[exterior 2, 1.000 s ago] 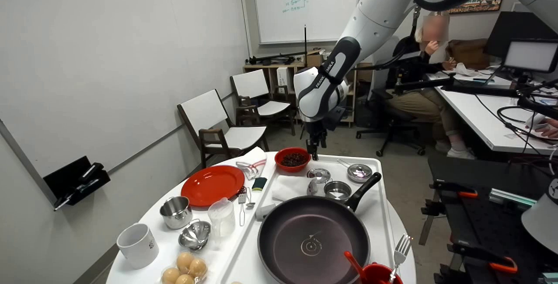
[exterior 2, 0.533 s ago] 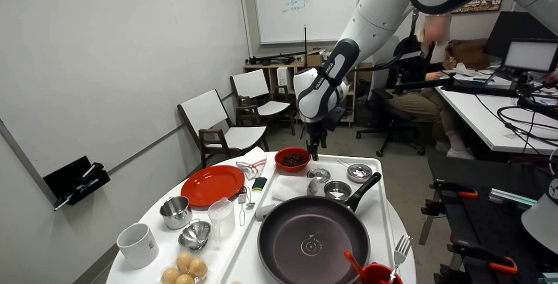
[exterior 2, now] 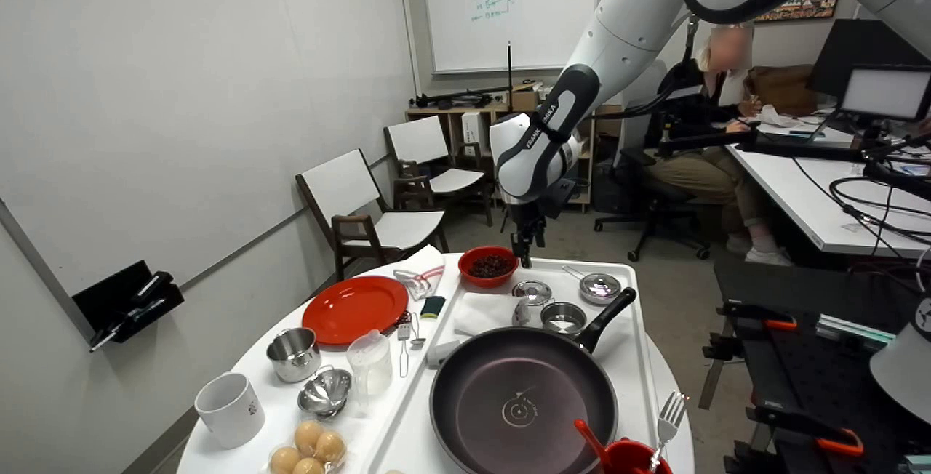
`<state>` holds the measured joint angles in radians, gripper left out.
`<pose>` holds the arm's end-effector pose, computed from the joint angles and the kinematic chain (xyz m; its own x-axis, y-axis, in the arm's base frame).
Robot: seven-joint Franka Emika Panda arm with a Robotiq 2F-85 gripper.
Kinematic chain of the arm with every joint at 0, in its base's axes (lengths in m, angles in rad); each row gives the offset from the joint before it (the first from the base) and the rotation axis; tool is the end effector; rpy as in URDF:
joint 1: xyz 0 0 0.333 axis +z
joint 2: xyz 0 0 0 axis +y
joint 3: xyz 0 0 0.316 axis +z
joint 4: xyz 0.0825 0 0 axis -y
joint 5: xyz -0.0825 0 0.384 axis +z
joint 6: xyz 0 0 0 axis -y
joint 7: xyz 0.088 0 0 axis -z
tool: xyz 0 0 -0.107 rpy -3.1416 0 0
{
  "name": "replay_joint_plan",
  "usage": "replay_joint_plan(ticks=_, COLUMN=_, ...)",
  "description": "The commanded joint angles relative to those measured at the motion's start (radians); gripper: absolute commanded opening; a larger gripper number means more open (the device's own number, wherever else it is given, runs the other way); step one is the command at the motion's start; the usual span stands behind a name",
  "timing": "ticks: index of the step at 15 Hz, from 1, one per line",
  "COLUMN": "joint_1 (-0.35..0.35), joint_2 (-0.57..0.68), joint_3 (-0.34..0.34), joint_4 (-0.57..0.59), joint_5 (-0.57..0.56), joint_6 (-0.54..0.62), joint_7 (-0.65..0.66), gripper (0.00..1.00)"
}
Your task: Put the furthest silver lid on the silver pot
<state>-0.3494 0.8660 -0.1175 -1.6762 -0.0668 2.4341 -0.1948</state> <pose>0.5882 -0.2907 0.0917 0.9735 -0.1867 -0.1320 -0.1738 -0.9794 0.1032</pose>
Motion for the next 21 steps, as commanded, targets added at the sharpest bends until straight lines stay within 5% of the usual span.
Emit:
replay_joint_plan(ticks=1, joint_1=-0.004, joint_2=0.012, joint_3=0.002, joint_4=0.005, joint_5=0.015, joint_6=0.011, joint_7=-0.018, gripper=1.0)
replay_joint_plan(ticks=11, joint_1=-0.077, joint_2=0.07, joint_3=0.061, joint_4=-0.061, joint_5=0.023, joint_6=0.235, joint_7=-0.114, gripper=1.0)
replay_joint_plan(ticks=21, joint_1=-0.249, joint_2=0.126, joint_3=0.198, joint_4=-0.101, joint_5=0.017, joint_6=0.419, joint_7=-0.29, gripper=1.0)
